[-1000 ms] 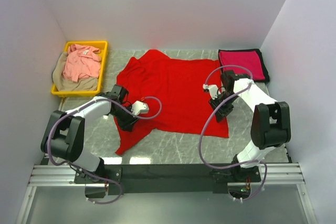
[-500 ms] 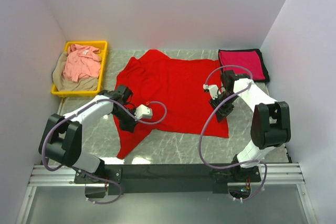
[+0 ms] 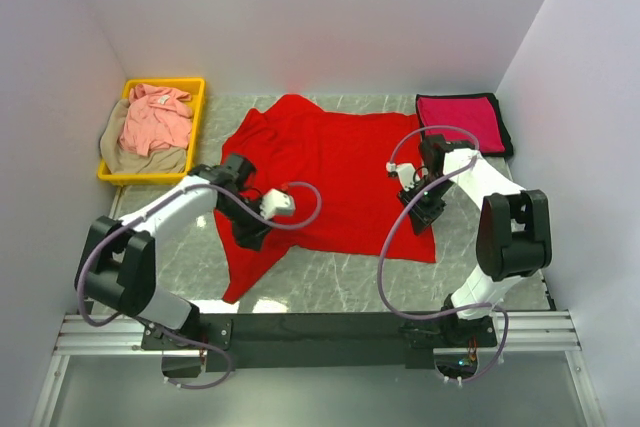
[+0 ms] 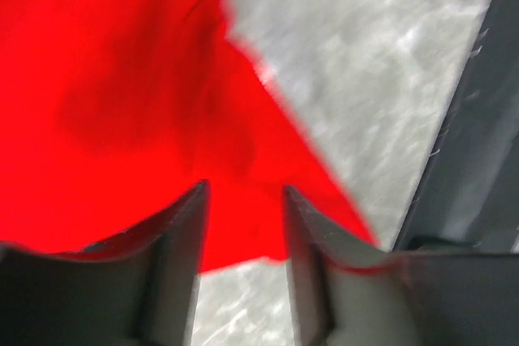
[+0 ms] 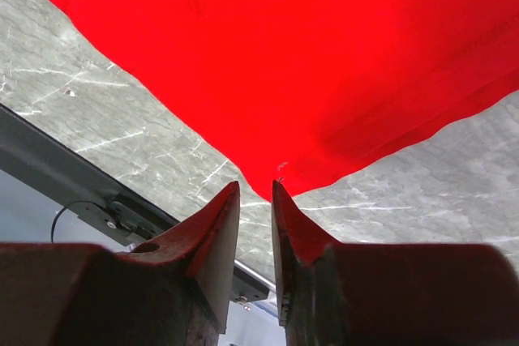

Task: Fold and stack the t-shirts
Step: Flatten the tshirt out

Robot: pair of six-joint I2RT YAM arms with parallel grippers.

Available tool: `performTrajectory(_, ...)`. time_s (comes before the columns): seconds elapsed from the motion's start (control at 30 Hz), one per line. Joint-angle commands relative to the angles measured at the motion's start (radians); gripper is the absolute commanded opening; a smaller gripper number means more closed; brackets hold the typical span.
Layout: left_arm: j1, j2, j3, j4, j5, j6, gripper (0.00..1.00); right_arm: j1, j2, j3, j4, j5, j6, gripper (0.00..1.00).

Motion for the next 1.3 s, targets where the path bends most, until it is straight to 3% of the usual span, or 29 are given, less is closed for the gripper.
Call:
performTrajectory(0.0, 0.117, 0.055, 0.075, -0.114, 0.001, 0.135, 0.53, -0.005, 0.014, 0.039, -0.02, -0.013, -0.009, 0.32)
performTrajectory(0.4, 0.244, 0.284, 0.131, -0.155, 0.015, 0.246, 0.53, -0.005, 0.039, 0.067, -0.027, -0.007, 0.017, 0.38)
performTrajectory(0.83, 0.224, 0.292, 0.108, -0.192, 0.064, 0.276, 0.45, -0.003, 0.035, 0.055, -0.026, 0.004, 0.019, 0.38)
performTrajectory(1.13, 0.173, 0.275, 0.091, -0.195, 0.085, 0.262, 0.3, -0.005, 0.034, 0.042, -0.018, 0.013, 0.014, 0.37)
performTrajectory(1.27, 0.15, 0.257, 0.094, -0.207, 0.098, 0.253, 0.1, -0.005, 0.032, 0.038, -0.015, 0.016, 0.014, 0.36)
